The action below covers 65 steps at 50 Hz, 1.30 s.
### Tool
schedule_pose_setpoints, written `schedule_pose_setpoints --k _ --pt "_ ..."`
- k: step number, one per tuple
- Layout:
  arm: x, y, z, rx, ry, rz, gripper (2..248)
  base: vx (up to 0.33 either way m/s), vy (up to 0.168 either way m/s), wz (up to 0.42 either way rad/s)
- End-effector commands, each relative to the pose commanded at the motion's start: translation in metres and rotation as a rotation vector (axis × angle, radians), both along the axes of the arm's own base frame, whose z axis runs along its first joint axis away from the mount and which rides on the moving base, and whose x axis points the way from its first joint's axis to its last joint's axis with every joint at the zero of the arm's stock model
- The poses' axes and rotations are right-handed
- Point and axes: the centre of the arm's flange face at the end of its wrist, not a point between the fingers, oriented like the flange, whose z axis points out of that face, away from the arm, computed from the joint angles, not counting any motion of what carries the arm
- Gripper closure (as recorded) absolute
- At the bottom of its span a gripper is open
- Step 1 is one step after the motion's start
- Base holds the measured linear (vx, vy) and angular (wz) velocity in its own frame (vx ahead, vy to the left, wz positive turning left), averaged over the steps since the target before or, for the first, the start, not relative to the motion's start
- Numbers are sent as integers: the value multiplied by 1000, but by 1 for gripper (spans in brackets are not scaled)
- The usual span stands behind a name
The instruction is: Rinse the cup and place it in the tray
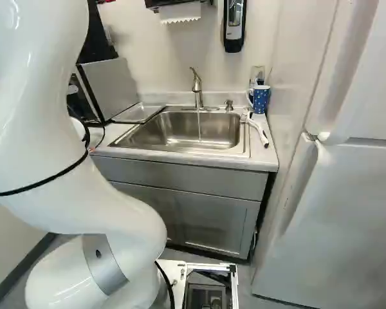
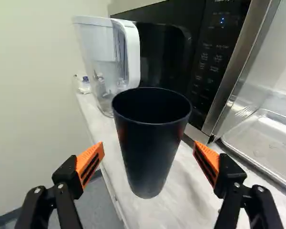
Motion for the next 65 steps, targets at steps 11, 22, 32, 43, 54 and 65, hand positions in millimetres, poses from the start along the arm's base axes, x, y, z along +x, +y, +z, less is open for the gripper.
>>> schedule_pose_setpoints --k 11,22,32,43,54,65 --pt "0 0 0 2 -2 0 3 0 0 0" --pt "0 0 0 2 -2 0 21 0 0 0" --pt "0 0 0 2 -2 0 96 0 0 0" --pt "-1 -2 3 5 -6 -3 128 0 0 0" --pt "-4 -18 13 19 -21 -23 128 0 0 0" --pt "-9 -38 24 36 -40 -48 128 0 0 0"
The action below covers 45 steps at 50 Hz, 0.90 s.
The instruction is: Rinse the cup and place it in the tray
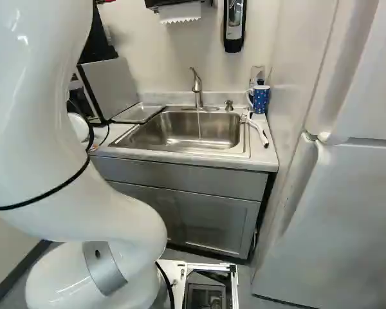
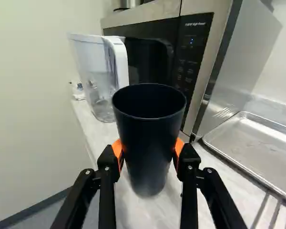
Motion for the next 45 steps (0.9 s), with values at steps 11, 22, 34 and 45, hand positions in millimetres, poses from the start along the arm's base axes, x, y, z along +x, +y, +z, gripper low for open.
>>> schedule_pose_setpoints --k 11,22,34,45 --pt "-3 -19 11 16 -16 -33 128 0 0 0" --pt "0 -38 21 34 -25 -80 128 0 0 0" --pt "9 -56 32 60 -24 -151 128 0 0 0" --pt "21 -69 43 75 -45 -191 128 0 0 0"
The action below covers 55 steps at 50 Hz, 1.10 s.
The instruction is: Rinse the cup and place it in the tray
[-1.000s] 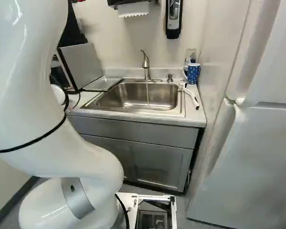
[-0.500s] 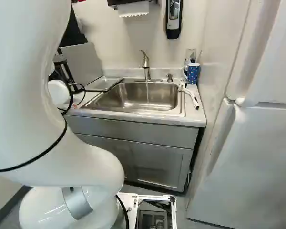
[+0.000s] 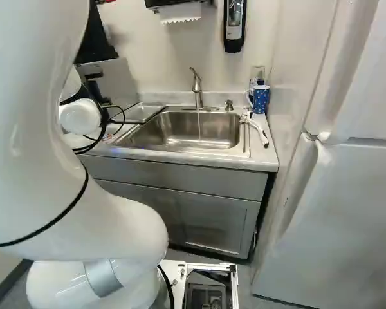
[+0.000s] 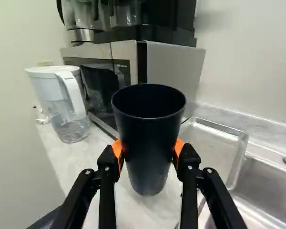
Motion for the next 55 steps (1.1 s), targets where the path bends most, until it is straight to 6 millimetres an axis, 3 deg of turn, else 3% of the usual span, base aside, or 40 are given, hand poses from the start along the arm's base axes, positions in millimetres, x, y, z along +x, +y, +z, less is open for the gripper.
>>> schedule_pose_setpoints --k 21,55 --pt "10 -29 21 25 -43 -71 128 0 0 0" --pt "18 -77 20 24 -48 -187 128 0 0 0"
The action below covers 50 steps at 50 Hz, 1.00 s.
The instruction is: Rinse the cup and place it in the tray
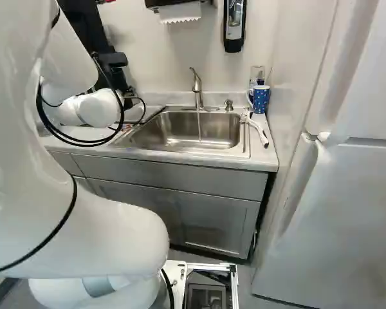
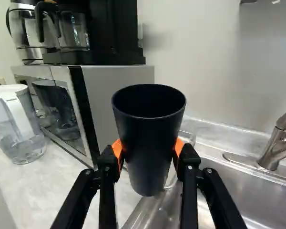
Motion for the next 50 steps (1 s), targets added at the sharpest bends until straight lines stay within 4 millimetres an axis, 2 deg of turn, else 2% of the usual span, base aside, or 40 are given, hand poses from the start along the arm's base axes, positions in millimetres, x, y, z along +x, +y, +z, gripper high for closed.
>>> schedule_pose_setpoints --k 18,50 --pt "9 -25 -2 -2 7 -65 128 0 0 0" --pt "28 -68 -33 -22 78 -179 128 0 0 0"
